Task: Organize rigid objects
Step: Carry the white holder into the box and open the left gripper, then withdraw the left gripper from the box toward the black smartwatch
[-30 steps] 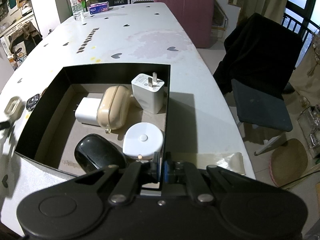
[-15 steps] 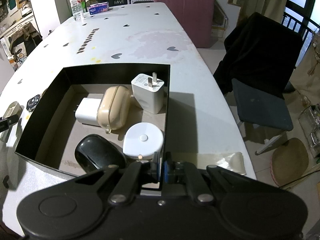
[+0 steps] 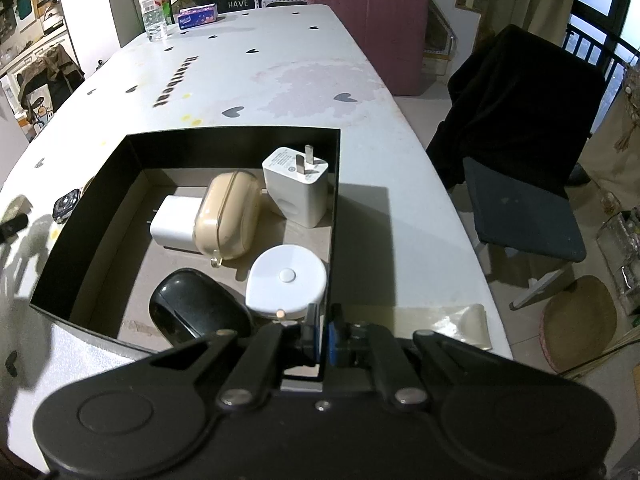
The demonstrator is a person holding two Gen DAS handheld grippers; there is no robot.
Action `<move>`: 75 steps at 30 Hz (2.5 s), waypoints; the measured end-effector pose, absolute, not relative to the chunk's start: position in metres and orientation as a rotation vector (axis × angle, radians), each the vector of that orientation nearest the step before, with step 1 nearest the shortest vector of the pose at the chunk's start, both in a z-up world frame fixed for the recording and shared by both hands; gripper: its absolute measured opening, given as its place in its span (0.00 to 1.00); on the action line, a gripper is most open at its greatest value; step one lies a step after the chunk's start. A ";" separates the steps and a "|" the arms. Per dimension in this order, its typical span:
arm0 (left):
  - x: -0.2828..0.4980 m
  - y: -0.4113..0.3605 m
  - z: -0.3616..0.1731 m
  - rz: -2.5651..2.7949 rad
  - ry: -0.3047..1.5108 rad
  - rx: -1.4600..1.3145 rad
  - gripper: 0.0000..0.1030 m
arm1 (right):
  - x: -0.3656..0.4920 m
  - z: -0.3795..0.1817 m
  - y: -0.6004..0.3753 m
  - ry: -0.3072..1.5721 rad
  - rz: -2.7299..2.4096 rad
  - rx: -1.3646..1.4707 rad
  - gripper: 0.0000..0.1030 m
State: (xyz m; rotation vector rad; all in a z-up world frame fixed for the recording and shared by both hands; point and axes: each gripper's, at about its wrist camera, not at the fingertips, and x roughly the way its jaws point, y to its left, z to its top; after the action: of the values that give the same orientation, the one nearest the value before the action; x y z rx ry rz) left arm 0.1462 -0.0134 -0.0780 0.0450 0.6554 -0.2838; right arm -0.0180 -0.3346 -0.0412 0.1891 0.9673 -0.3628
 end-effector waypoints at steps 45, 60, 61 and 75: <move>0.048 -0.136 -0.025 -0.610 0.725 -0.097 0.64 | -0.019 -0.041 -0.336 0.960 -0.354 0.207 0.05; 0.026 -0.133 -0.017 -0.624 0.724 0.010 0.85 | -0.019 -0.042 -0.336 0.959 -0.352 0.211 0.05; 0.025 -0.133 -0.015 -0.626 0.719 0.014 0.88 | -0.019 -0.042 -0.336 0.959 -0.352 0.211 0.05; 0.012 -0.127 -0.009 -0.622 0.656 0.082 1.00 | -0.020 -0.042 -0.337 0.959 -0.351 0.212 0.05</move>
State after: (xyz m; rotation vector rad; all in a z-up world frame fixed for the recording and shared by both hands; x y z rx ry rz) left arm 0.0115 -0.1271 -0.0092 0.0824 0.6563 -0.6221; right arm -0.0197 -0.3367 -0.0417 0.2116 0.9592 -0.3511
